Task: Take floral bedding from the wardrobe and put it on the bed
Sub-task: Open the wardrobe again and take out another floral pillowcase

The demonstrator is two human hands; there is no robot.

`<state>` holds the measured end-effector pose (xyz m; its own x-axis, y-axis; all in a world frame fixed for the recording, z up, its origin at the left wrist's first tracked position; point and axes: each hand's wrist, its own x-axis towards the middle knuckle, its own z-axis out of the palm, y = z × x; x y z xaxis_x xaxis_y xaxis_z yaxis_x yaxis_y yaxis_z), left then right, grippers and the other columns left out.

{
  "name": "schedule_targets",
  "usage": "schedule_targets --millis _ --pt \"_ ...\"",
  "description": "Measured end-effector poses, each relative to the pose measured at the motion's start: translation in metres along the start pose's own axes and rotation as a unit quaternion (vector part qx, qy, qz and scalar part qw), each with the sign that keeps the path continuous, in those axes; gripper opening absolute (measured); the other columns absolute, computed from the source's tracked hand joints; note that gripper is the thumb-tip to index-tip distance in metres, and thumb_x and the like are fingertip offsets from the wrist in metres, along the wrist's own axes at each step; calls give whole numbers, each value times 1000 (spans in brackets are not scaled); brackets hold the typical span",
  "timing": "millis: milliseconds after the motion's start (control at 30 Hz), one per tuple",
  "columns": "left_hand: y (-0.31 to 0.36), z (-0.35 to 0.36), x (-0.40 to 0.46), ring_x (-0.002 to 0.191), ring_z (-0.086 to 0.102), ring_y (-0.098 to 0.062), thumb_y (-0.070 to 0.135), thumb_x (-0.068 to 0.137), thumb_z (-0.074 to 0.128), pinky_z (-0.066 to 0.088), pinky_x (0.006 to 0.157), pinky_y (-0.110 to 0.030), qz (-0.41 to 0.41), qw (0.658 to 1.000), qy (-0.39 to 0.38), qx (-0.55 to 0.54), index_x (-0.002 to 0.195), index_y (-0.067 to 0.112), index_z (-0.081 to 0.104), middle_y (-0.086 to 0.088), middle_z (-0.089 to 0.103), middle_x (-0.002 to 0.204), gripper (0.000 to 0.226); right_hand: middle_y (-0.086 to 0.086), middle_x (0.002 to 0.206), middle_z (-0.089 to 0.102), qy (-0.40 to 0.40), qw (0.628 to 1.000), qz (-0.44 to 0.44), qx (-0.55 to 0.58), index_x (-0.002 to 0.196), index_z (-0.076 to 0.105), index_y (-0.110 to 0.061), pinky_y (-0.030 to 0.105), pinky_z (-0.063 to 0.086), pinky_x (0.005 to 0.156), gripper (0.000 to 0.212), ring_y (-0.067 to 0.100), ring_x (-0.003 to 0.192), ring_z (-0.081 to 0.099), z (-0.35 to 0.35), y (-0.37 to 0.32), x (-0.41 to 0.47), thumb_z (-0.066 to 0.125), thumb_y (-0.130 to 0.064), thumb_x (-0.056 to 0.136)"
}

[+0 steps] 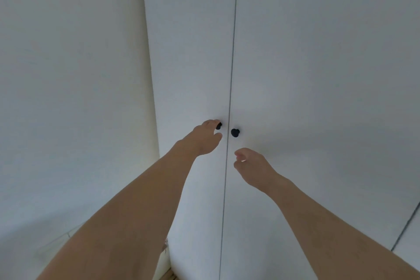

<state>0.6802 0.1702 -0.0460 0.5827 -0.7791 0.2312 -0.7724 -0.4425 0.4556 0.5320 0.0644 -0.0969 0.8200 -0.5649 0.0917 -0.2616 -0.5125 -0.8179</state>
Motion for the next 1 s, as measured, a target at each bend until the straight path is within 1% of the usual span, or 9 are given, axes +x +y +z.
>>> schedule_targets --millis 100,267,367,500,600,733,800,900,1000 --pt "-6 6 13 125 46 -25 23 101 36 36 107 -37 23 1000 12 2 147 18 34 1 31 154 46 -2 120 58 3 1000 6 28 114 57 -24 20 45 65 27 5 84 56 11 1 20 50 -21 88" --pt "-10 10 25 114 54 -25 9 99 36 43 97 -34 40 997 66 -3 137 14 47 -2 48 140 40 0 113 60 11 1000 11 27 95 56 -25 25 46 63 16 16 76 55 24 8 39 45 -16 87" --pt "-10 10 29 108 57 -24 11 99 36 45 89 -32 20 995 95 -8 129 15 54 -2 59 128 36 5 113 60 19 1000 12 17 100 56 -17 22 44 61 18 20 79 57 32 10 41 42 -12 90" --pt "-16 11 19 86 58 -23 19 100 37 46 74 -31 17 991 124 -40 119 14 56 -2 64 103 27 -1 100 59 5 1000 9 25 115 54 -16 11 41 51 27 6 69 52 42 11 40 37 -14 93" --pt "-31 -1 1 68 56 -19 36 100 39 41 57 -25 11 989 146 -32 101 16 57 0 61 80 26 -3 107 60 -12 1000 -3 23 127 49 -18 14 42 62 30 5 77 56 57 3 33 43 -23 98" --pt "-46 -29 -21 66 58 -8 77 85 32 41 69 -27 -31 976 193 92 84 26 56 11 61 75 57 -10 125 60 -48 996 -57 -45 131 50 -26 25 45 91 38 10 106 59 80 -15 23 44 -44 98" --pt "-55 -42 -32 60 55 -8 86 77 26 38 76 -33 -57 963 195 177 74 27 51 11 59 65 65 -10 106 67 -65 990 -96 -79 111 62 -24 28 50 88 31 10 95 63 93 -28 19 45 -46 97" --pt "-74 -56 -48 57 50 -9 83 73 29 36 82 -37 -74 953 216 198 66 27 44 10 56 58 59 -7 61 55 -54 975 -156 -148 65 56 -21 22 39 56 38 10 57 55 112 -51 23 48 -40 97" --pt "-93 -68 -65 61 56 -18 65 71 48 41 79 -39 -8 928 314 201 90 19 45 8 61 63 51 -8 50 45 -58 958 -196 -200 53 44 -25 21 28 47 45 5 47 45 123 -79 28 53 -42 94"
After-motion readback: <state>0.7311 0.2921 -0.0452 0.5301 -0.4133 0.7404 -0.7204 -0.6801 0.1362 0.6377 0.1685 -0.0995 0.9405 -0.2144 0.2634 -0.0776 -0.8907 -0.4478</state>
